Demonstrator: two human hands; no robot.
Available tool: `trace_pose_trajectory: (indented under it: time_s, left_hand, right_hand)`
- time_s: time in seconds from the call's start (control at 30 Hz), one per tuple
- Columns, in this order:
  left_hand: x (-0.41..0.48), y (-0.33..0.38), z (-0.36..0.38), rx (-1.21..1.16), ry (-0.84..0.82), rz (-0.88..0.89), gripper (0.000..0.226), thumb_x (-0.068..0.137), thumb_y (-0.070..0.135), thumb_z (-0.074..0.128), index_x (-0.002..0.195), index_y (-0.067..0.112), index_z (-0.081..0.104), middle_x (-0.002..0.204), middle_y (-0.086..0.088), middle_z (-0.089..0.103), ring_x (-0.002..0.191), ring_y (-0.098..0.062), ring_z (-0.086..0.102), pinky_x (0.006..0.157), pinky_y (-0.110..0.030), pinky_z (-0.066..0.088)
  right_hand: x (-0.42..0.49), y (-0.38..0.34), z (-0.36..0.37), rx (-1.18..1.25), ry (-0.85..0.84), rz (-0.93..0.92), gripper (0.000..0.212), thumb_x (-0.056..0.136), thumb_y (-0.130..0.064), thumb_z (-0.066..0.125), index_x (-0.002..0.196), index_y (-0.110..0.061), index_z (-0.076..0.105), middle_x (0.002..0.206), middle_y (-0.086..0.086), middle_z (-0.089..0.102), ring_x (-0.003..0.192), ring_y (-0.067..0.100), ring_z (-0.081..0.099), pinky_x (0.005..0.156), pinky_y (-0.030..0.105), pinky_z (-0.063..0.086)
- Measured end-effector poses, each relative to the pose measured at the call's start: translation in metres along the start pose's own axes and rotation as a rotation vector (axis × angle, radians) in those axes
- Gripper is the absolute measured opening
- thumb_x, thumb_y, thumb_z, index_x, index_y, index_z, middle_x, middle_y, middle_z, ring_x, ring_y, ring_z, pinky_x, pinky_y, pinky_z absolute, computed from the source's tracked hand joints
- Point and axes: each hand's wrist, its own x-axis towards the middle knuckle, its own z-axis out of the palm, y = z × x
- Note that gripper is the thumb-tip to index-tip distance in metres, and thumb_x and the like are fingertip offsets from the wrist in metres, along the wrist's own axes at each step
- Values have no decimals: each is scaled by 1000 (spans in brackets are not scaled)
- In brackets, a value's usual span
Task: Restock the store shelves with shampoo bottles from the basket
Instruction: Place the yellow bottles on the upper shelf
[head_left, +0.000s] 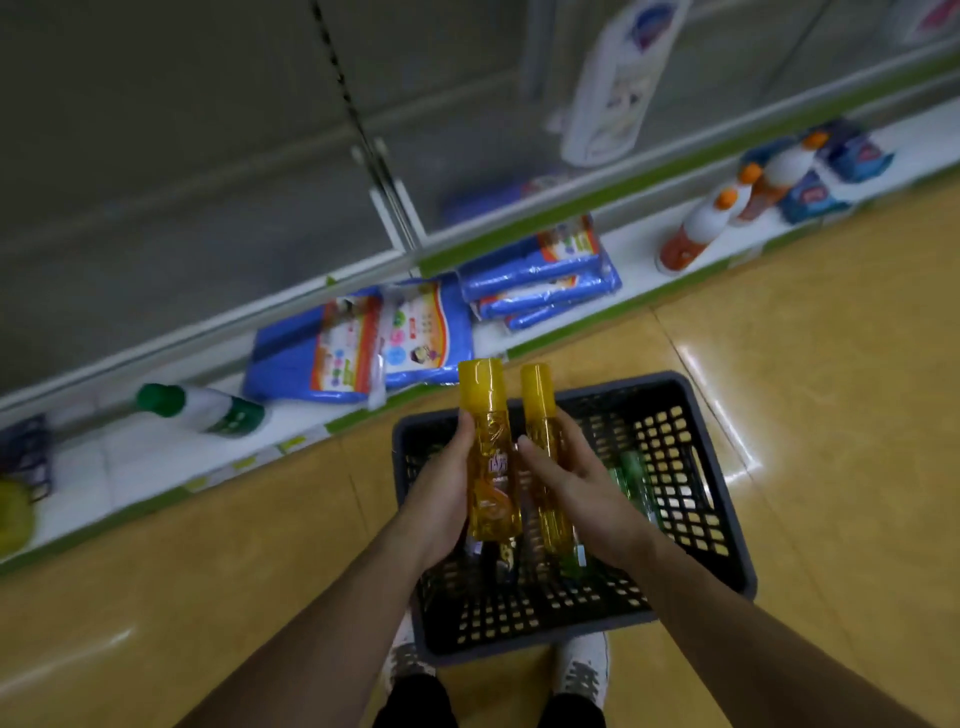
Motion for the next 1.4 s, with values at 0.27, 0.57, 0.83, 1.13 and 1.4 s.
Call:
trace_pose_trajectory:
  time_s: [0.27, 0.57, 0.83, 1.13, 1.4]
  left_hand:
    - [-106, 94, -14, -88, -42, 208, 52, 106, 45, 24, 129, 19, 62, 123, -10, 70, 108, -24, 68, 75, -37, 54]
    - [-206, 170, -30, -121, -34, 378, 53, 105, 48, 31, 138, 15, 54, 130, -12, 66, 119, -27, 64, 96, -46, 52]
    - [-289, 202, -32, -202, 69, 462, 54, 102, 54, 33, 130, 19, 63, 124, -13, 70, 115, -32, 66, 100, -50, 50]
    - [-358, 247, -31, -116, 270, 627, 61, 93, 63, 46, 126, 15, 63, 99, -5, 77, 82, -17, 74, 64, -29, 57]
    - [-405, 288, -29, -32, 370, 849, 35, 89, 32, 69, 124, 32, 64, 115, 2, 74, 109, -21, 70, 100, -53, 50]
  right_hand:
    - [-41, -105, 81, -7, -77, -57, 34, 106, -23, 37, 129, -31, 61, 122, -2, 71, 118, 19, 65, 95, 39, 54]
    - [-76, -186, 157, -31, -150, -212, 31, 91, -23, 67, 121, -24, 60, 116, 5, 71, 108, 26, 70, 95, 52, 55]
    - [-115, -241, 208, -61, -272, -316, 36, 93, -31, 60, 128, -38, 59, 110, -5, 76, 104, 15, 72, 87, 37, 59]
    - [-151, -297, 259, 90, -464, -256, 51, 87, -40, 61, 125, -6, 54, 108, 15, 70, 75, 20, 62, 68, 35, 49]
    - [-165, -337, 293, 89, -625, -269, 42, 102, -39, 44, 135, -19, 60, 129, 12, 67, 121, 30, 64, 100, 54, 49]
